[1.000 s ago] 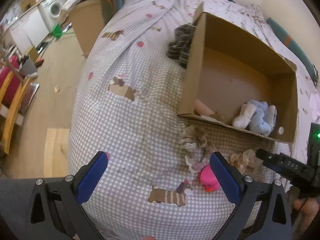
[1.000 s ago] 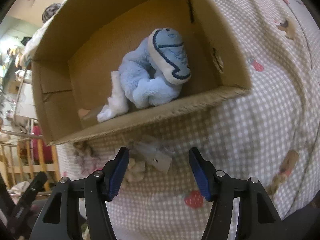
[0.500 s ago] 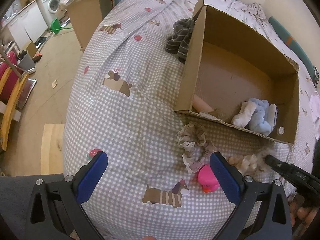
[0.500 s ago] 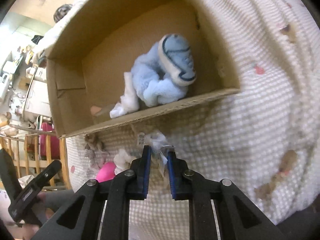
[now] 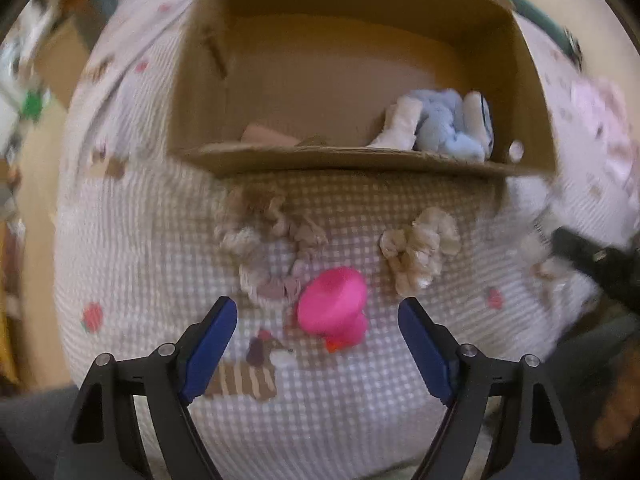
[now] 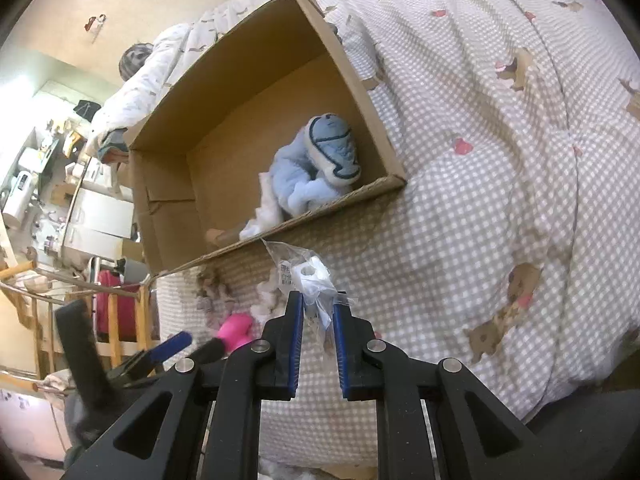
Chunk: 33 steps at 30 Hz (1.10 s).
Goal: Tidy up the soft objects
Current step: 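Grasp the bagged white item with the right gripper while the left gripper grasps the pink duck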
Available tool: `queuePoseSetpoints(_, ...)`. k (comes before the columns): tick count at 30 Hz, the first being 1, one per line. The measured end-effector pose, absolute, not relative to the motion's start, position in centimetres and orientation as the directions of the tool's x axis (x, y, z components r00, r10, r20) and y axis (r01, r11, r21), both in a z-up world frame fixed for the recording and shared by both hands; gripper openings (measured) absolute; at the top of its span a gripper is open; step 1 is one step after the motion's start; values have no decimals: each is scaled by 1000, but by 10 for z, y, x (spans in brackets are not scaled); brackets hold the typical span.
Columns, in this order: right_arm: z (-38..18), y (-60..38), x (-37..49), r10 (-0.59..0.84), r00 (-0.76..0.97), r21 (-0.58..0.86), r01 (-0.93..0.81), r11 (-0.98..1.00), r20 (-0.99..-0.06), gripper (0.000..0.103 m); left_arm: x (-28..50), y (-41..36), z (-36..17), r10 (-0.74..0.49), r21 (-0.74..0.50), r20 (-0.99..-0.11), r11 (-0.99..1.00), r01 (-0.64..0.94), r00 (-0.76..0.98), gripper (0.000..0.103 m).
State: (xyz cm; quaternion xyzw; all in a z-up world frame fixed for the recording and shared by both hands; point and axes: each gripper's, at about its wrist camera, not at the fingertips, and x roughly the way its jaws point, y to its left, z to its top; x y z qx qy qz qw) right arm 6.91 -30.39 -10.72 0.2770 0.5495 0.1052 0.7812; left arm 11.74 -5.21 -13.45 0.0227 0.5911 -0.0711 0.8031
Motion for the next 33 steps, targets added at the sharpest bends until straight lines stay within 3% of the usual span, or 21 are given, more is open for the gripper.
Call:
queuePoseSetpoints(4, -106, -298, 65, 477, 381, 558, 133, 819, -792, 16, 123, -61, -148, -94, -49, -963, 982, 180, 254, 50)
queuePoseSetpoints(9, -105, -302, 63, 494, 385, 577, 133, 806, -779, 16, 124, -62, -152, -100, -54, -970, 977, 206, 220, 36)
queuePoseSetpoints(33, -92, -283, 55, 497, 361, 549, 53, 834, -789, 16, 79, -41, -88, -78, -10, -933, 982, 190, 352, 35)
